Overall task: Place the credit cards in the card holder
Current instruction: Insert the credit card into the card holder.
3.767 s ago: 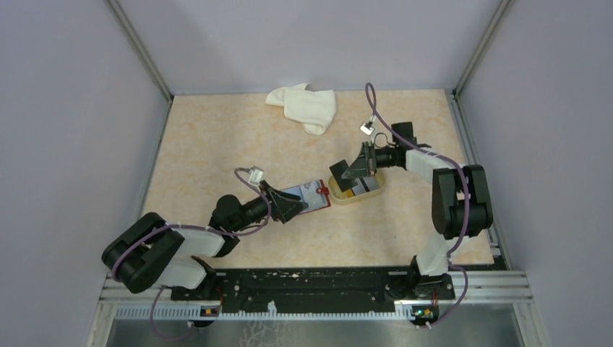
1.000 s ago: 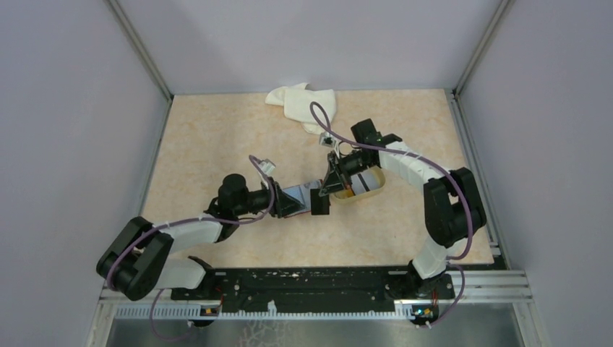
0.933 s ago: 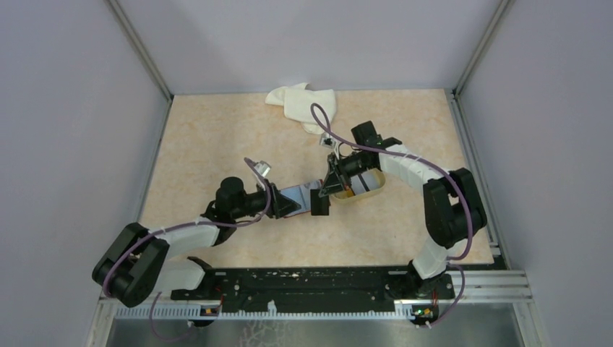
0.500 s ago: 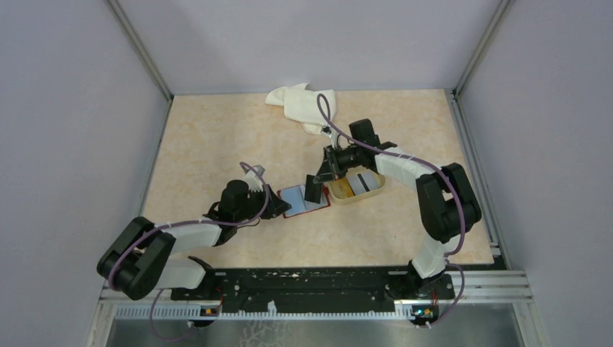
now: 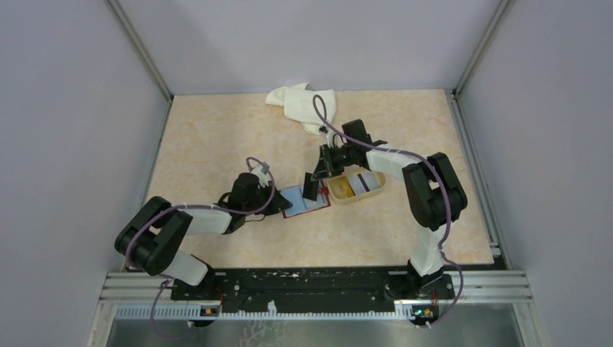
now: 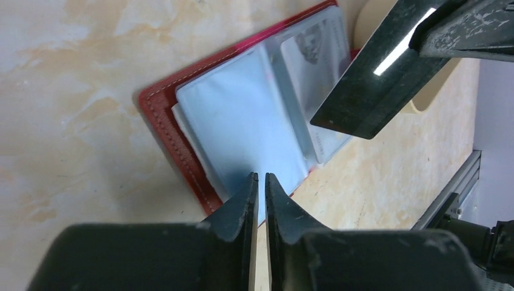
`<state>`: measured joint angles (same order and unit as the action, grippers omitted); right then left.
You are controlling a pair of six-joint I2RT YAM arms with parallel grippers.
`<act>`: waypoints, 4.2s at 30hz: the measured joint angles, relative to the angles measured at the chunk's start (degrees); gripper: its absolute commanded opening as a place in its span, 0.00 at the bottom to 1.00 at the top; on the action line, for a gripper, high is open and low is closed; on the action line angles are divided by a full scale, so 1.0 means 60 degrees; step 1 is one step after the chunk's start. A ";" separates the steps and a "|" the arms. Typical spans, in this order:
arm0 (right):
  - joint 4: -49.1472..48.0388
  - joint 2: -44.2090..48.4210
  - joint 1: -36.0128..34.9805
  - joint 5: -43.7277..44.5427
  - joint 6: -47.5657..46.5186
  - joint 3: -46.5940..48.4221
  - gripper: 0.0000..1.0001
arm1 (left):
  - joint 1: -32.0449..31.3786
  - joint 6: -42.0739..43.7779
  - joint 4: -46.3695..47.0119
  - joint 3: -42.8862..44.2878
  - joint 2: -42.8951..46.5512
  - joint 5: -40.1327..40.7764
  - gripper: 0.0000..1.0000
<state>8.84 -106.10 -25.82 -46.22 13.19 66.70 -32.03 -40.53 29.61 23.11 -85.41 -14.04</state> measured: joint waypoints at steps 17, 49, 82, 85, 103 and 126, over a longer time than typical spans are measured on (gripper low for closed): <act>0.0688 -0.0372 -0.0612 0.1759 0.0481 0.0149 0.00 | 0.0004 -0.0004 -0.1585 0.0583 0.0160 0.0929 0.11; 0.1220 -0.0025 -0.1239 0.3373 0.0805 0.0503 0.00 | 0.0208 0.0616 -0.2084 0.1169 -0.0197 0.0816 0.11; 0.0947 -0.1180 -0.0838 0.1876 0.1785 0.0517 0.00 | 0.0554 0.0943 -0.2379 0.1647 -0.0597 0.0204 0.12; 0.0882 -0.1260 -0.0787 0.1730 0.1953 0.0517 0.00 | 0.0554 0.0943 -0.2379 0.1661 -0.0619 0.0157 0.12; 0.1140 -0.1690 -0.0780 0.1555 0.2415 0.1045 0.12 | 0.0572 0.0947 -0.2444 0.1698 -0.0634 0.0022 0.13; 0.1464 -0.1872 -0.0947 0.1854 0.2565 0.1417 0.15 | 0.0579 0.0929 -0.2648 0.1654 0.0291 -0.0714 0.20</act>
<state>17.63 -117.34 -31.51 -35.09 28.58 75.20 -28.56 -34.96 13.72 33.04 -83.66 -18.33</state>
